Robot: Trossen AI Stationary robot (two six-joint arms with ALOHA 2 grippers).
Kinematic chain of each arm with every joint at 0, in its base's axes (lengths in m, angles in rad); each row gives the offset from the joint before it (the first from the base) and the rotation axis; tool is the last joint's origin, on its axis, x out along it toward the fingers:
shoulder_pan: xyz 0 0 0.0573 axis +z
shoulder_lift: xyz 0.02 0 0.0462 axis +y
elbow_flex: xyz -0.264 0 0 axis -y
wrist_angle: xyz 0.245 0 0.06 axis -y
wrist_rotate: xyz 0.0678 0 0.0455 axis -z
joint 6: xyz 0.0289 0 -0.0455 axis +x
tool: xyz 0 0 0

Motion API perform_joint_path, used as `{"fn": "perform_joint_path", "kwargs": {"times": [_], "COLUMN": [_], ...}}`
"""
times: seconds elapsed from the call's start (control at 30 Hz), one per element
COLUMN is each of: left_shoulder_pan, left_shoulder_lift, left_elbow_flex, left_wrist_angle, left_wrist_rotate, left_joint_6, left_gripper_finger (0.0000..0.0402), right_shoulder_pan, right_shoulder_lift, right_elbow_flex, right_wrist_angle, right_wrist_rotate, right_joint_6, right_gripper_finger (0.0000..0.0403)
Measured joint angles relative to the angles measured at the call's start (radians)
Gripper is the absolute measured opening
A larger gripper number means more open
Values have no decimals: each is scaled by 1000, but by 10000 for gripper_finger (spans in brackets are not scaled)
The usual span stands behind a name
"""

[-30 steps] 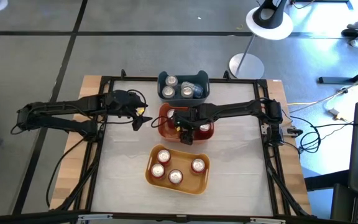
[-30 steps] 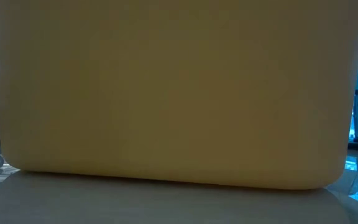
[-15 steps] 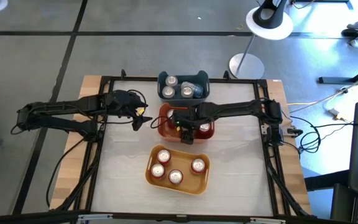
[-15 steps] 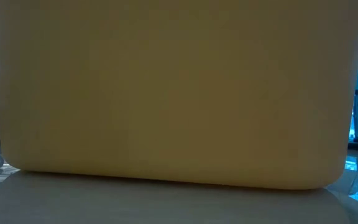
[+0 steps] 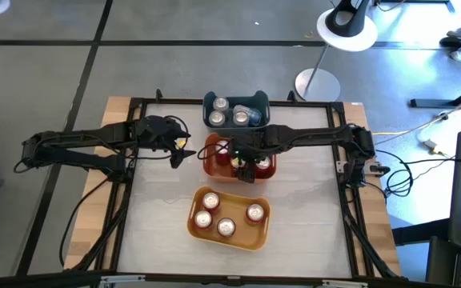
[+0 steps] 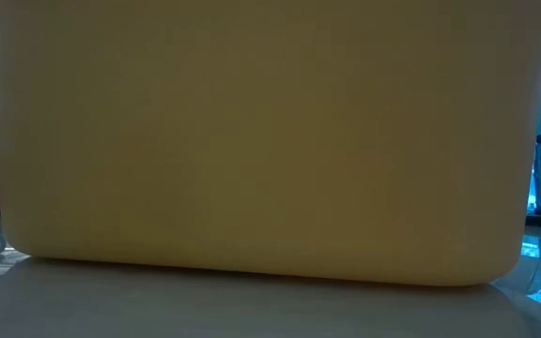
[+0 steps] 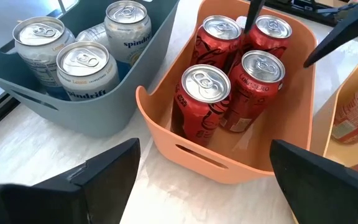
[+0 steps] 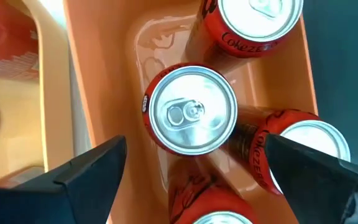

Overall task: Sort soda cans
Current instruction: Adjust the bins

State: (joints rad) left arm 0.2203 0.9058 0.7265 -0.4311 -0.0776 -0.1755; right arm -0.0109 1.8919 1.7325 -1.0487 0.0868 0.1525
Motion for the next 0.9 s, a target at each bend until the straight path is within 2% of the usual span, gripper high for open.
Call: {"fn": "perform_joint_path", "kwargs": {"times": [0.47,0.9], "left_shoulder_pan": [-3,-86], "left_shoulder_lift": [0,0], "left_elbow_flex": [0,0], "left_wrist_angle": [-53,-61], "left_wrist_rotate": [0,0], "left_joint_6": [0,-20], "left_gripper_finger": [347,347], "right_shoulder_pan": [42,111], "right_shoulder_lift": [-85,-92], "right_elbow_flex": [0,0], "right_wrist_angle": [-1,-13], "right_wrist_rotate": [41,105], "right_joint_6": [-26,-27], "right_gripper_finger": [379,378]}}
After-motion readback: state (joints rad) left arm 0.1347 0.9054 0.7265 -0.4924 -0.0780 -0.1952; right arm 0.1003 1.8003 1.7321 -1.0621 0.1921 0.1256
